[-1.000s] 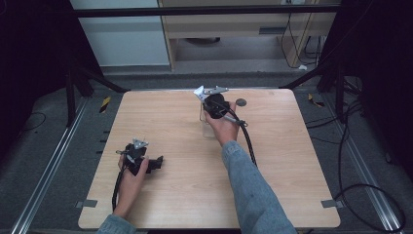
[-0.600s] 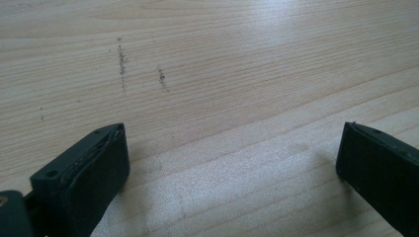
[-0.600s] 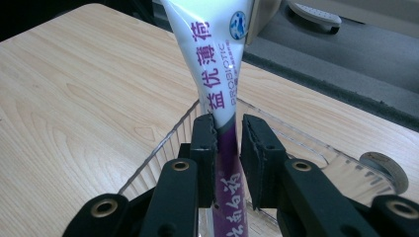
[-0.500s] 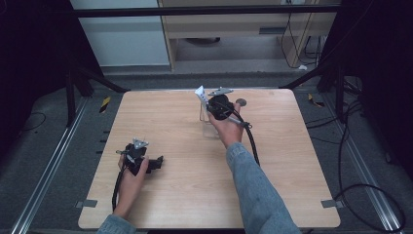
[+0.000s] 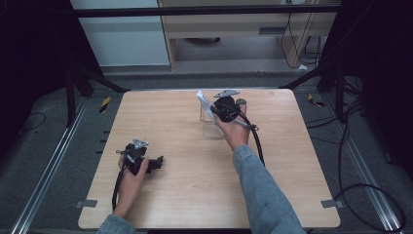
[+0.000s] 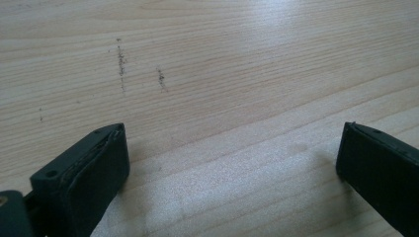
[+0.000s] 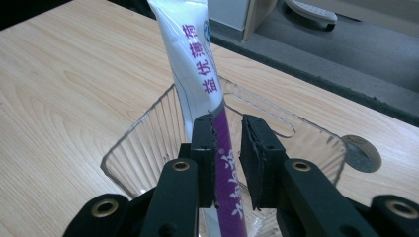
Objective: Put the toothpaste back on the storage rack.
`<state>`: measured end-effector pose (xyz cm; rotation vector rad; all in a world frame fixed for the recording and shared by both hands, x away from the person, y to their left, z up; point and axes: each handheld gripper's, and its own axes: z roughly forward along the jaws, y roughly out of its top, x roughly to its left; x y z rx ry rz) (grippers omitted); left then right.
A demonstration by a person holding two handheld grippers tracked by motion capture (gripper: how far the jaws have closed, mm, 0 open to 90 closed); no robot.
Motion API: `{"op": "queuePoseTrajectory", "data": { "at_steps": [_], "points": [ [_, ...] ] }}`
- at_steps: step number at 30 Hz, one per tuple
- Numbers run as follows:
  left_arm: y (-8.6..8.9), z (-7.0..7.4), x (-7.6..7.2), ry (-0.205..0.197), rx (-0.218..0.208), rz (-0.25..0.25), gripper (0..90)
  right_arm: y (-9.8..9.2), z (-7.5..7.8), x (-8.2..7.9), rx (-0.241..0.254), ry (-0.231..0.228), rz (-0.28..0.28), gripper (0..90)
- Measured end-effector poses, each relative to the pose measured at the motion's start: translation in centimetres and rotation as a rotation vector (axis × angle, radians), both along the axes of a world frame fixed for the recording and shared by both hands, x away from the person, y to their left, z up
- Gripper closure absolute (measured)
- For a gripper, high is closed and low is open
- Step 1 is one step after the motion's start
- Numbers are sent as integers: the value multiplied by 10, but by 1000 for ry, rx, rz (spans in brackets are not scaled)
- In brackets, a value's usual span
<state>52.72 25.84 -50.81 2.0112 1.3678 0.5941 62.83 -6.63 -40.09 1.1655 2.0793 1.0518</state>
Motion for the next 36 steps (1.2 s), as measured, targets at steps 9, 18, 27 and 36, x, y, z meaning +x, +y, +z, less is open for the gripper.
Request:
{"op": "queuePoseTrajectory", "data": {
  "at_steps": [9, 18, 27, 36],
  "points": [
    [0, 0, 0, 0, 0, 0, 0, -5, 4, -5, -8, -6, 9, 761],
    [0, 0, 0, 1, 1, -1, 0, -16, 9, -12, -2, -9, 9, 757],
    [0, 0, 0, 1, 1, 0, 0, -25, 9, -20, -3, 3, 14, 740],
    [0, 0, 0, 0, 0, -1, 0, -25, 9, -25, 27, 20, 49, 621]
  ]
}}
